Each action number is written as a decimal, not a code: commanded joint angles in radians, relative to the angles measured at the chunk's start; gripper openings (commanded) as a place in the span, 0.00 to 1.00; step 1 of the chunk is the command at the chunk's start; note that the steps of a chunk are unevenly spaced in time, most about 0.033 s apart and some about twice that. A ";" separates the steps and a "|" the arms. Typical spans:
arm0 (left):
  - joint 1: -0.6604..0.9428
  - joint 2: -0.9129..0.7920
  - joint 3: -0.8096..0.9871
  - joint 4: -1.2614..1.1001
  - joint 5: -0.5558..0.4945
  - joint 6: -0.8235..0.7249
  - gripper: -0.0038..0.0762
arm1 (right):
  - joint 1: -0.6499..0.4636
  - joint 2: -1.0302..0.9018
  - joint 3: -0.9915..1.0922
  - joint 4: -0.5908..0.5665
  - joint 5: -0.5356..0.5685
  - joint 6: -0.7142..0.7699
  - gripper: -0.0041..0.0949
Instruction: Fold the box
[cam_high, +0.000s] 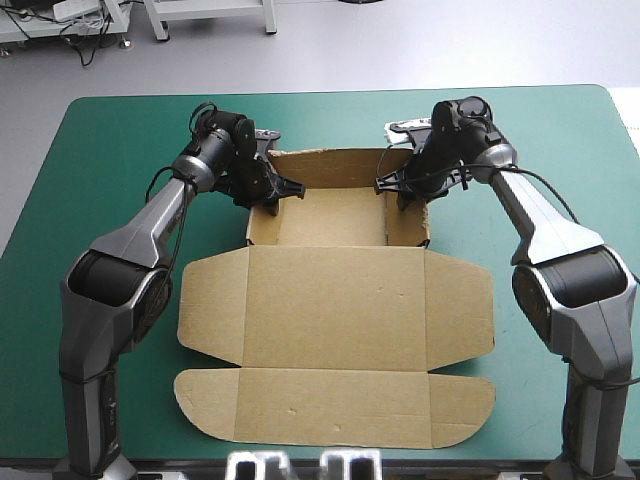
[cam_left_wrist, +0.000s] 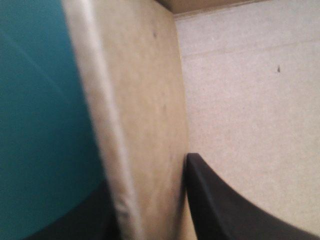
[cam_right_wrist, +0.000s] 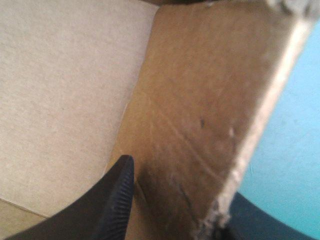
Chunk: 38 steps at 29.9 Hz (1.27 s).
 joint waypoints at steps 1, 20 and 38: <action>-0.006 -0.062 -0.025 -0.020 0.061 0.002 0.49 | 0.002 -0.080 -0.080 -0.004 0.023 -0.013 0.41; 0.165 -0.260 -0.036 -0.152 0.061 -0.006 0.51 | 0.002 -0.245 -0.096 -0.124 0.023 -0.013 0.41; 0.193 -0.817 -0.036 -0.445 0.061 0.219 0.40 | 0.002 -0.250 -0.022 -0.019 0.021 -0.009 0.41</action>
